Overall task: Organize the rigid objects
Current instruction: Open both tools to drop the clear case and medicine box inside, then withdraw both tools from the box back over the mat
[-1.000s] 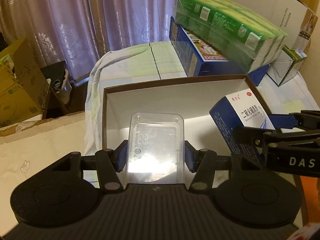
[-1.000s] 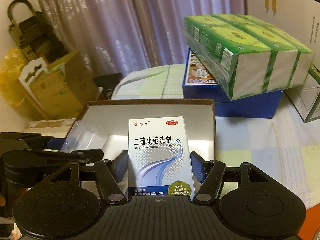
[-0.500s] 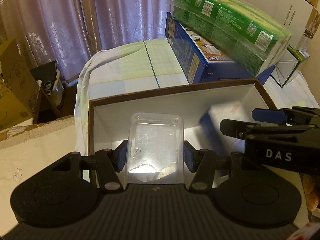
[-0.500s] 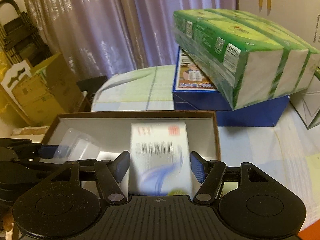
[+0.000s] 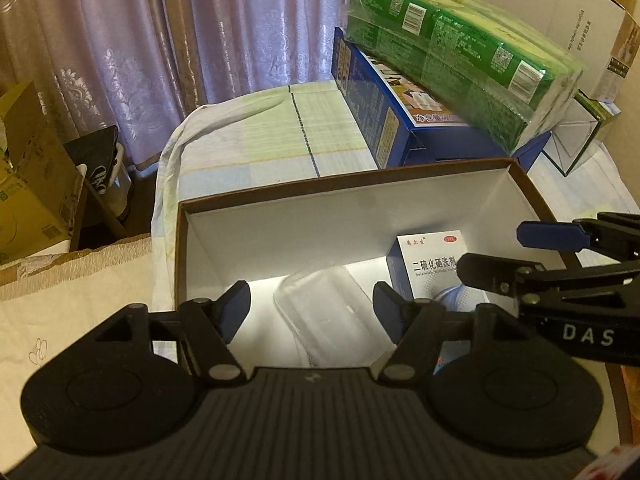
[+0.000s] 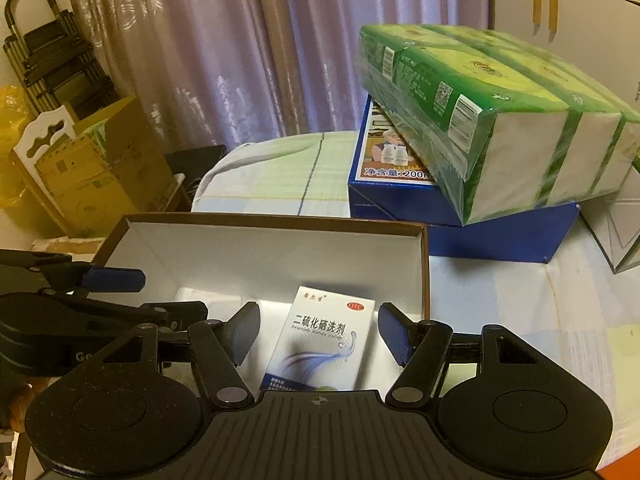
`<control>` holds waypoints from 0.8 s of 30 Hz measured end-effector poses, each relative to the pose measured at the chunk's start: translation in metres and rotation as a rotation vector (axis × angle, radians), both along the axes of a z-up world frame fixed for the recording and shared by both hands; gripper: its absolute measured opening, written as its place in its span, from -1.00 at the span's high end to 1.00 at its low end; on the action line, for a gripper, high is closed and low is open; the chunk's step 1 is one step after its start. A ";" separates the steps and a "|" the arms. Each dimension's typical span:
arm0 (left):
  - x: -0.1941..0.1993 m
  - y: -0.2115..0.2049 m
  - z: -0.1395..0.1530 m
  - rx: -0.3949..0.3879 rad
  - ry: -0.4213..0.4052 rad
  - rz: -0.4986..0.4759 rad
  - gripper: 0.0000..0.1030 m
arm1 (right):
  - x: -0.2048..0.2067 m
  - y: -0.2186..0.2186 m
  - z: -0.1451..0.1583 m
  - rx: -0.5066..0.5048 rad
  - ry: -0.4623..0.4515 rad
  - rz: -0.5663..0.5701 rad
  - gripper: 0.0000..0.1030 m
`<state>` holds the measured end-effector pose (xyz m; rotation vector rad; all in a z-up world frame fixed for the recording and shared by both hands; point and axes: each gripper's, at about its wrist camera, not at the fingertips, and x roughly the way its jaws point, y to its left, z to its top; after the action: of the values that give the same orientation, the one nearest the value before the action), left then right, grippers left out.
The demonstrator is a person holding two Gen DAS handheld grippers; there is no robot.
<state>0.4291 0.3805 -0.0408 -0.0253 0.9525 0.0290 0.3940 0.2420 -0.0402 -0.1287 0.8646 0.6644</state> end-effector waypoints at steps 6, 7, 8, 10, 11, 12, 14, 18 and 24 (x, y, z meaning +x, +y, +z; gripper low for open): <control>-0.016 0.001 0.008 -0.012 -0.014 0.016 -0.25 | -0.011 -0.009 0.007 0.006 -0.011 0.026 -0.22; -0.019 0.001 0.010 -0.013 -0.017 0.020 -0.25 | -0.013 -0.010 0.008 0.009 -0.010 0.029 -0.22; -0.022 0.001 0.012 -0.014 -0.021 0.025 -0.25 | -0.015 -0.013 0.010 0.013 -0.010 0.031 -0.22; -0.029 0.001 0.017 -0.017 -0.028 0.034 -0.25 | -0.020 -0.017 0.014 0.021 -0.008 0.034 -0.22; -0.032 0.000 0.019 -0.019 -0.033 0.038 -0.25 | -0.022 -0.019 0.015 0.025 -0.008 0.036 -0.23; -0.037 0.000 0.021 -0.023 -0.037 0.044 -0.25 | -0.025 -0.021 0.017 0.029 -0.009 0.039 -0.23; -0.045 -0.001 0.026 -0.033 -0.044 0.056 -0.25 | -0.031 -0.026 0.021 0.037 -0.010 0.043 -0.23; -0.066 -0.007 0.039 -0.054 -0.060 0.077 -0.25 | -0.045 -0.038 0.030 0.050 -0.015 0.048 -0.24; -0.097 -0.019 0.058 -0.076 -0.093 0.095 -0.25 | -0.067 -0.058 0.043 0.067 -0.020 0.051 -0.30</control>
<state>0.3323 0.3618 0.0168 -0.1408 0.8590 0.0790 0.3268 0.1842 0.0031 -0.0976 0.8208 0.7376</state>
